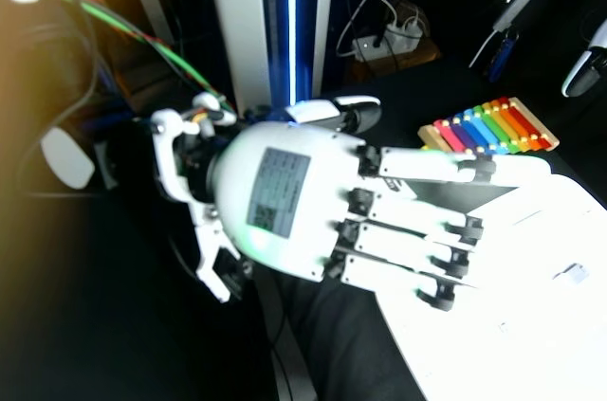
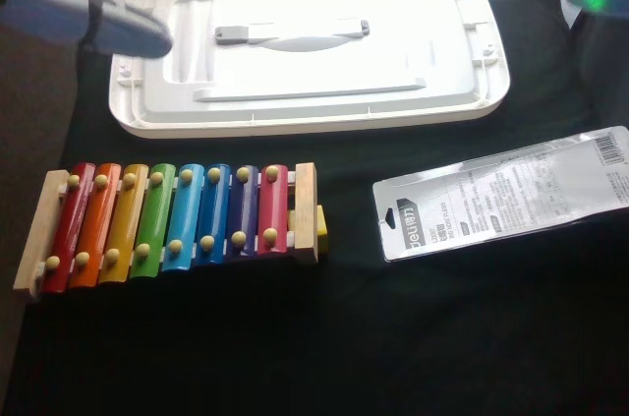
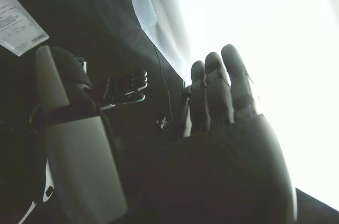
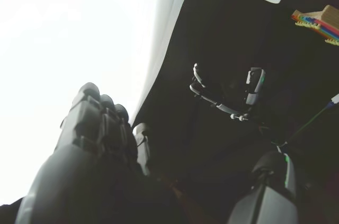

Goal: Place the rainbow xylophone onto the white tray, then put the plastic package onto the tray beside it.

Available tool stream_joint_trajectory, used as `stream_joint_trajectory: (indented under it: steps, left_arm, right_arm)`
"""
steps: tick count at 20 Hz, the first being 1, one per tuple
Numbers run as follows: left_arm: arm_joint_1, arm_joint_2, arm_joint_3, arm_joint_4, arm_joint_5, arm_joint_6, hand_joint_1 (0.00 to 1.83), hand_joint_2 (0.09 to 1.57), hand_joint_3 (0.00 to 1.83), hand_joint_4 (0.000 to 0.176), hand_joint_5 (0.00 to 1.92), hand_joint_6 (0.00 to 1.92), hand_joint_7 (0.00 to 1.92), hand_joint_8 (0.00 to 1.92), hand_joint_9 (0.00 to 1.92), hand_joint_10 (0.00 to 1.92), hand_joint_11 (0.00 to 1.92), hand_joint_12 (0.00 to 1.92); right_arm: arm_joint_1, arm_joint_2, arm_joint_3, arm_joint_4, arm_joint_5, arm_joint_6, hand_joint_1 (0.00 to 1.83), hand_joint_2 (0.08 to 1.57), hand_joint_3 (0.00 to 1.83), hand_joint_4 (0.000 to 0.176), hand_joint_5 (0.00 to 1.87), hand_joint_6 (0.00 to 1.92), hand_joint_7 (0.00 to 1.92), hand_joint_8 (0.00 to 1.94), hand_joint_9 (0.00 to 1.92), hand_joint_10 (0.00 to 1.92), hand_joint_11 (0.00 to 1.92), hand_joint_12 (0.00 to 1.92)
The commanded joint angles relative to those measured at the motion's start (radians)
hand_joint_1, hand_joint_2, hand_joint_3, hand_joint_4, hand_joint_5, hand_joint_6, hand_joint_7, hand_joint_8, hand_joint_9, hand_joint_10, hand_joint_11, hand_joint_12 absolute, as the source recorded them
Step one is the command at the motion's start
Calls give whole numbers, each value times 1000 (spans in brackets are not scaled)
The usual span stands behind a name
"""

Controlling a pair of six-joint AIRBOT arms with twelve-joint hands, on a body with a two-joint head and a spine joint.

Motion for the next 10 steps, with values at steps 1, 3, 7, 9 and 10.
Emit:
stream_joint_trajectory:
  steps: [1,3,7,9,10]
  left_arm:
    - [-15,5,0,-30,-91,-1,704,916,3,85,17,3,338,1,375,37,0,1029]
    - [-15,6,-1,-26,-85,-1,713,920,2,65,18,0,341,1,388,20,0,1071]
    - [-15,12,-6,76,-68,-99,684,927,3,55,1,0,281,0,382,5,0,1012]
    - [-15,17,-6,177,-72,-213,669,946,7,81,0,0,229,0,313,0,0,924]
    - [-15,20,-7,260,-76,-306,693,961,8,74,0,0,226,0,297,1,0,951]
  right_arm:
    - [12,0,4,54,103,8,464,1016,18,61,156,11,130,7,8,10,0,0]
    - [12,0,4,54,103,8,435,1023,14,65,147,4,112,0,4,6,0,0]
    - [12,0,4,53,103,8,450,1024,8,66,155,4,99,1,3,2,0,0]
    - [12,0,4,53,103,8,438,1026,8,59,156,4,95,0,15,6,0,0]
    - [12,-1,4,53,103,9,435,1022,5,60,153,2,86,0,18,7,0,0]
